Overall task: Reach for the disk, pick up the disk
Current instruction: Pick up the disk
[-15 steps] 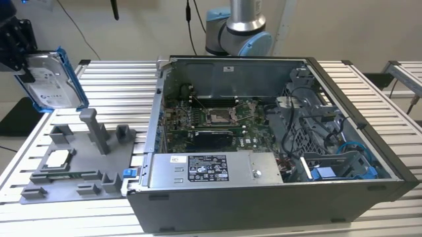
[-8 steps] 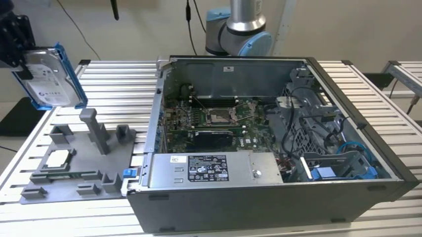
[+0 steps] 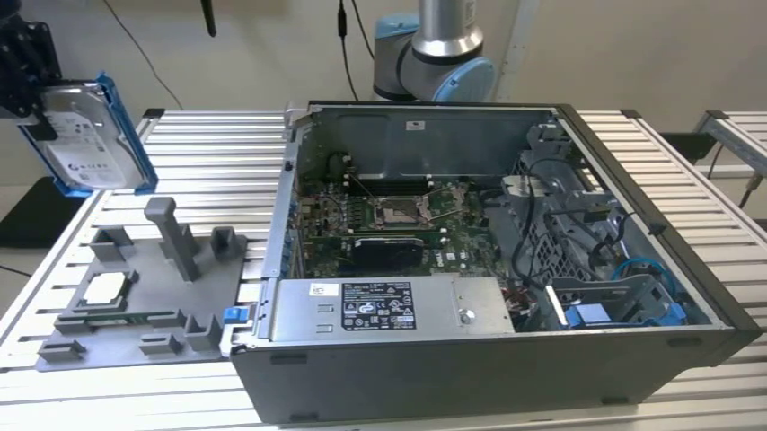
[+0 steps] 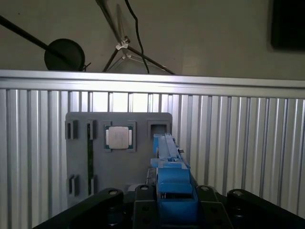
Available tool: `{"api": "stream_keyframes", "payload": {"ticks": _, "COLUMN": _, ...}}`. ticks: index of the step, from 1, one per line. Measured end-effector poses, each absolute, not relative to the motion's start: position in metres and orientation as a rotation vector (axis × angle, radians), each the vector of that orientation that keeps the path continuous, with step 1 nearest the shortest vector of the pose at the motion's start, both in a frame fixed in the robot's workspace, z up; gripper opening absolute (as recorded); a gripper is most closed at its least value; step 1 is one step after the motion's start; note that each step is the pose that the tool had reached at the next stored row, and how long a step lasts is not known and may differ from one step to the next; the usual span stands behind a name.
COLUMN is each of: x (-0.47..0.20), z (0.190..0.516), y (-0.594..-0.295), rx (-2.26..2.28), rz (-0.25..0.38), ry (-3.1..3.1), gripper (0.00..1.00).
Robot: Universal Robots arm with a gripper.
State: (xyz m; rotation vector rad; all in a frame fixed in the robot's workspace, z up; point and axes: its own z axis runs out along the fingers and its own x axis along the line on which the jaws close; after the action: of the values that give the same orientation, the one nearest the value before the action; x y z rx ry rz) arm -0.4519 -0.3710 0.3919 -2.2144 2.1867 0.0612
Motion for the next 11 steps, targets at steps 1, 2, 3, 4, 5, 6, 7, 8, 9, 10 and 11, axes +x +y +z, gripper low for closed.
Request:
{"api": "stream_keyframes", "payload": {"ticks": 1, "x": -0.452, "z": 0.393, "y": -0.371, "rx": -2.214, "rz": 0.061, "ry": 2.187, "gripper": 0.00}}
{"api": "stream_keyframes", "payload": {"ticks": 2, "x": -0.452, "z": 0.393, "y": -0.371, "rx": -2.214, "rz": 0.061, "ry": 2.187, "gripper": 0.00}}
{"api": "stream_keyframes", "payload": {"ticks": 3, "x": -0.452, "z": 0.394, "y": -0.371, "rx": -2.214, "rz": 0.061, "ry": 2.187, "gripper": 0.00}}
{"api": "stream_keyframes", "payload": {"ticks": 4, "x": -0.452, "z": 0.394, "y": -0.371, "rx": -2.214, "rz": 0.061, "ry": 2.187, "gripper": 0.00}}
{"api": "stream_keyframes", "payload": {"ticks": 5, "x": -0.452, "z": 0.395, "y": -0.371, "rx": -2.214, "rz": 0.061, "ry": 2.187, "gripper": 0.00}}
{"api": "stream_keyframes", "payload": {"ticks": 6, "x": -0.452, "z": 0.397, "y": -0.371, "rx": -2.214, "rz": 0.061, "ry": 2.187, "gripper": 0.00}}
{"api": "stream_keyframes", "payload": {"ticks": 7, "x": -0.452, "z": 0.398, "y": -0.371, "rx": -2.214, "rz": 0.061, "ry": 2.187, "gripper": 0.00}}
{"api": "stream_keyframes", "payload": {"ticks": 8, "x": -0.452, "z": 0.400, "y": -0.371, "rx": -2.214, "rz": 0.061, "ry": 2.187, "gripper": 0.00}}
{"api": "stream_keyframes", "payload": {"ticks": 9, "x": -0.452, "z": 0.401, "y": -0.371, "rx": -2.214, "rz": 0.061, "ry": 2.187, "gripper": 0.00}}
{"api": "stream_keyframes", "payload": {"ticks": 10, "x": -0.452, "z": 0.402, "y": -0.371, "rx": -2.214, "rz": 0.061, "ry": 2.187, "gripper": 0.00}}
{"api": "stream_keyframes", "payload": {"ticks": 11, "x": -0.452, "z": 0.403, "y": -0.371, "rx": -2.214, "rz": 0.061, "ry": 2.187, "gripper": 0.00}}
